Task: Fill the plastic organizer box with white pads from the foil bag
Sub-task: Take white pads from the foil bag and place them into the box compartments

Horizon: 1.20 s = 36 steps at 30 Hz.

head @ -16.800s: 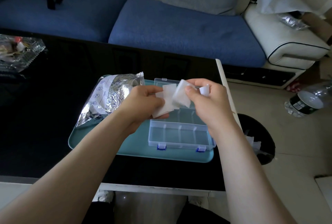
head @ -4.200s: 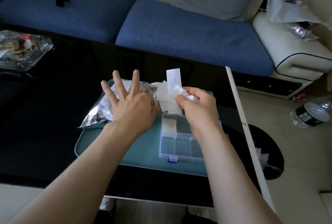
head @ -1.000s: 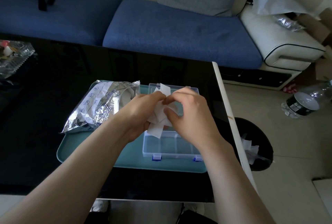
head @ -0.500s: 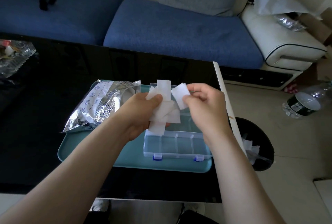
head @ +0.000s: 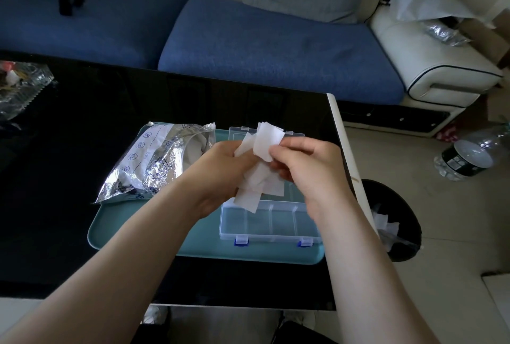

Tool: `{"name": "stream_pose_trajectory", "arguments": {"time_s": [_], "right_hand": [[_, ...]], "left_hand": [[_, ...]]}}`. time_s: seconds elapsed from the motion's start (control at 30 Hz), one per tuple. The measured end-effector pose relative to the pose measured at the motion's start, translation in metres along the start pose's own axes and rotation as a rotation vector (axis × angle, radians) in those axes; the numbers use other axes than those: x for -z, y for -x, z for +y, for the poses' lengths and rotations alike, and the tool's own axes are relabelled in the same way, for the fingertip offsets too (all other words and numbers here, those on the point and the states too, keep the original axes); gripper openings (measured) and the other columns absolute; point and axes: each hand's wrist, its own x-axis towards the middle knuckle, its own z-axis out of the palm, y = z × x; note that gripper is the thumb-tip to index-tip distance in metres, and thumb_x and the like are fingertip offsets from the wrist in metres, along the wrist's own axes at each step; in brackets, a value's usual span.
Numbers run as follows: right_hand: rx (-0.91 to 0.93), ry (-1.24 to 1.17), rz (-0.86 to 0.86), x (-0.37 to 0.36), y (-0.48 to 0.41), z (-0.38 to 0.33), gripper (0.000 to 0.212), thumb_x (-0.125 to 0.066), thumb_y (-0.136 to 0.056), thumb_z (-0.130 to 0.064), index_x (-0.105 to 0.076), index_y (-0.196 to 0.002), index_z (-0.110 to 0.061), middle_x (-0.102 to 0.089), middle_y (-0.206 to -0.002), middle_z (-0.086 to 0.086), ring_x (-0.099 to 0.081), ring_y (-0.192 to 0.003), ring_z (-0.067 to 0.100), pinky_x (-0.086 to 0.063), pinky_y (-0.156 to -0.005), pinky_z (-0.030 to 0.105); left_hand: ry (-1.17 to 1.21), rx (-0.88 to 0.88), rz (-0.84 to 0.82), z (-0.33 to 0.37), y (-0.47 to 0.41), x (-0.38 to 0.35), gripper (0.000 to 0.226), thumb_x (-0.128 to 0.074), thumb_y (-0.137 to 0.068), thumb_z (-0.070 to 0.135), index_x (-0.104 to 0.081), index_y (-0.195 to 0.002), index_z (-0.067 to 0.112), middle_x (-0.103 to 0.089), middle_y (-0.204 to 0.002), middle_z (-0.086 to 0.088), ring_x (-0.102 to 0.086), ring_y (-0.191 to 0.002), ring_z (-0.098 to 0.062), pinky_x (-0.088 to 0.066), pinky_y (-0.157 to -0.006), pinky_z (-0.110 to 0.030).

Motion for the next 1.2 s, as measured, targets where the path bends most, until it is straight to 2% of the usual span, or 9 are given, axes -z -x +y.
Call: {"name": "stream_pose_trajectory", "arguments": {"time_s": [0.17,0.3,0.43,0.53,0.7,0.83,0.97,1.1,1.2], "right_hand": [[0.051,0.102,0.010,0.001,-0.002,0.003,0.017,-0.082,-0.088,-0.006,-0.082,-0.101,-0.018,-0.081,-0.091,-0.001,-0.078,-0.083,0.014,-0.063,-0.073,0.024],[0.048,0.097,0.001,0.001,0.000,0.001,0.017,-0.083,-0.086,-0.007,-0.081,-0.097,-0.020,-0.081,-0.083,0.000,-0.078,-0.077,0.015,-0.061,-0.069,0.023],[0.033,0.112,0.004,0.000,0.001,0.001,0.017,-0.081,-0.088,-0.019,-0.079,-0.104,-0.025,-0.079,-0.090,-0.005,-0.074,-0.080,0.005,-0.051,-0.056,0.011],[0.077,0.114,-0.019,0.000,0.002,0.001,0.006,-0.079,-0.092,-0.021,-0.082,-0.095,-0.026,-0.078,-0.086,-0.009,-0.072,-0.077,-0.001,-0.052,-0.057,0.009],[0.102,0.058,0.118,0.002,0.000,0.001,0.017,-0.075,-0.094,-0.013,-0.077,-0.090,-0.030,-0.077,-0.085,-0.010,-0.073,-0.078,0.005,-0.052,-0.057,0.011],[0.049,-0.113,0.216,0.009,-0.004,-0.004,0.029,-0.066,-0.093,-0.005,-0.076,-0.109,-0.027,-0.077,-0.098,-0.005,-0.073,-0.085,0.010,-0.051,-0.057,0.014],[-0.019,-0.065,0.100,0.009,-0.001,-0.006,0.020,-0.067,-0.088,-0.006,-0.077,-0.097,-0.019,-0.080,-0.091,0.005,-0.072,-0.069,0.010,-0.052,-0.057,0.022],[-0.006,0.033,-0.115,0.005,0.006,-0.006,0.019,-0.069,-0.088,-0.001,-0.075,-0.101,-0.013,-0.081,-0.082,0.008,-0.079,-0.072,0.017,-0.056,-0.058,0.021],[0.045,0.086,-0.144,0.004,0.006,-0.004,0.019,-0.069,-0.089,0.001,-0.075,-0.103,-0.012,-0.079,-0.076,0.008,-0.078,-0.069,0.018,-0.055,-0.056,0.020]], "left_hand": [[0.001,0.030,-0.064,0.003,0.002,0.001,0.029,-0.052,-0.110,0.024,-0.073,-0.121,0.006,-0.074,-0.120,-0.021,-0.067,-0.118,-0.043,-0.051,-0.105,-0.059],[0.124,0.088,-0.063,0.006,0.004,0.000,0.035,-0.045,-0.112,0.027,-0.070,-0.124,0.005,-0.074,-0.122,-0.021,-0.074,-0.107,-0.034,-0.059,-0.093,-0.046],[0.071,0.044,-0.089,0.002,0.004,-0.001,0.028,-0.047,-0.113,0.020,-0.068,-0.123,0.005,-0.074,-0.119,-0.022,-0.075,-0.105,-0.032,-0.060,-0.092,-0.047],[0.034,0.043,-0.104,0.000,0.003,0.000,0.024,-0.050,-0.111,0.017,-0.069,-0.123,0.008,-0.077,-0.114,-0.017,-0.076,-0.105,-0.033,-0.063,-0.092,-0.052],[0.039,0.043,-0.104,-0.001,0.002,0.001,0.021,-0.055,-0.108,0.008,-0.066,-0.126,0.007,-0.077,-0.115,-0.016,-0.077,-0.103,-0.032,-0.063,-0.091,-0.050],[0.087,0.075,-0.006,-0.004,-0.004,0.003,0.023,-0.057,-0.108,0.013,-0.066,-0.127,0.005,-0.077,-0.117,-0.016,-0.077,-0.104,-0.033,-0.063,-0.092,-0.049],[0.196,0.095,0.084,-0.005,-0.009,0.002,0.028,-0.050,-0.112,0.019,-0.063,-0.131,0.003,-0.076,-0.119,-0.017,-0.075,-0.109,-0.034,-0.060,-0.097,-0.053],[0.342,0.120,0.064,0.002,-0.006,-0.002,0.035,-0.041,-0.115,0.022,-0.060,-0.134,0.000,-0.075,-0.114,-0.021,-0.074,-0.095,-0.028,-0.064,-0.077,-0.042],[0.432,0.144,0.038,0.008,-0.002,-0.004,0.039,-0.040,-0.115,0.027,-0.060,-0.130,-0.003,-0.073,-0.120,-0.027,-0.070,-0.096,-0.034,-0.066,-0.080,-0.046]]}}
